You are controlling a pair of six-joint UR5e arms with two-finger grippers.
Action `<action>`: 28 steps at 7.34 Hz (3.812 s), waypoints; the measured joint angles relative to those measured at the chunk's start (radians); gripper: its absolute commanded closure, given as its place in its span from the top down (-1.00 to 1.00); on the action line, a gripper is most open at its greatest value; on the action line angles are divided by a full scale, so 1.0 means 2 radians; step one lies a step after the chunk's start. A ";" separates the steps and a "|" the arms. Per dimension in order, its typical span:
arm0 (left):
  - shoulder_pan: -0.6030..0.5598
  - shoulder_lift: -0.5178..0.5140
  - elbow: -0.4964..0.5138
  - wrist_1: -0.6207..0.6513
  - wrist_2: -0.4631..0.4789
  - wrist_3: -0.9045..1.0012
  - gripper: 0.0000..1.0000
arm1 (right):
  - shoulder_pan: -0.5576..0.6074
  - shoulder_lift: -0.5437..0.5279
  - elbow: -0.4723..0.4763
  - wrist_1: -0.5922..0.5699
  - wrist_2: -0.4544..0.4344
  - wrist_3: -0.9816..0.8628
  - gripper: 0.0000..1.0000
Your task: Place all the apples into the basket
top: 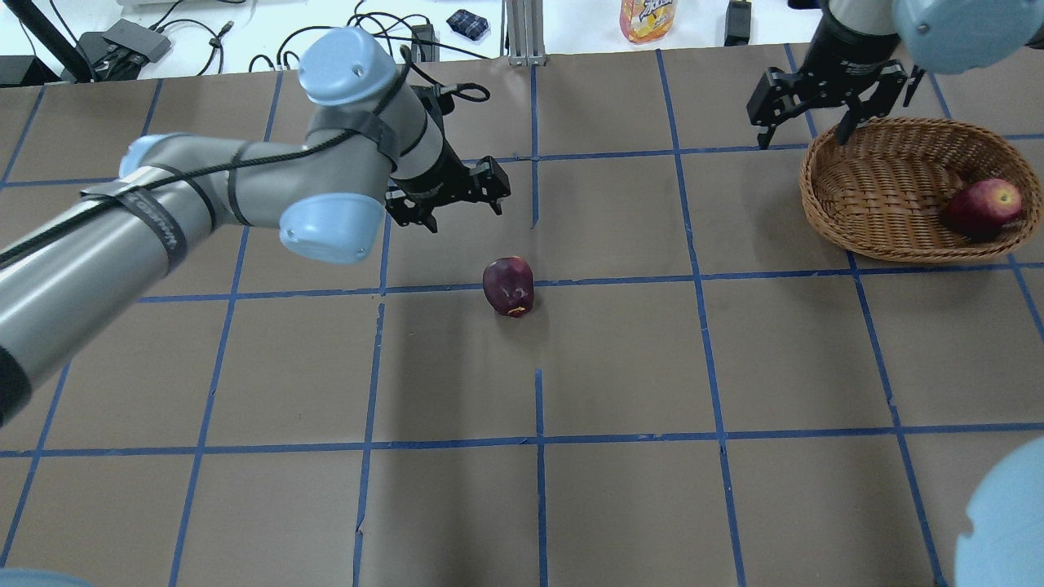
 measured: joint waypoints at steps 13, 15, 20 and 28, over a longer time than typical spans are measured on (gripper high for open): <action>0.248 0.056 -0.073 -0.135 0.081 0.435 1.00 | 0.237 0.125 0.061 -0.210 0.060 0.246 1.00; 0.255 0.054 -0.081 -0.114 0.081 0.455 1.00 | 0.238 0.137 0.063 -0.215 0.062 0.249 1.00; 0.269 0.051 -0.111 -0.065 0.079 0.484 1.00 | 0.237 0.152 0.062 -0.224 0.074 0.245 -1.00; 0.273 0.042 -0.093 -0.035 0.079 0.490 1.00 | -0.021 -0.012 0.055 -0.031 0.018 0.055 -1.00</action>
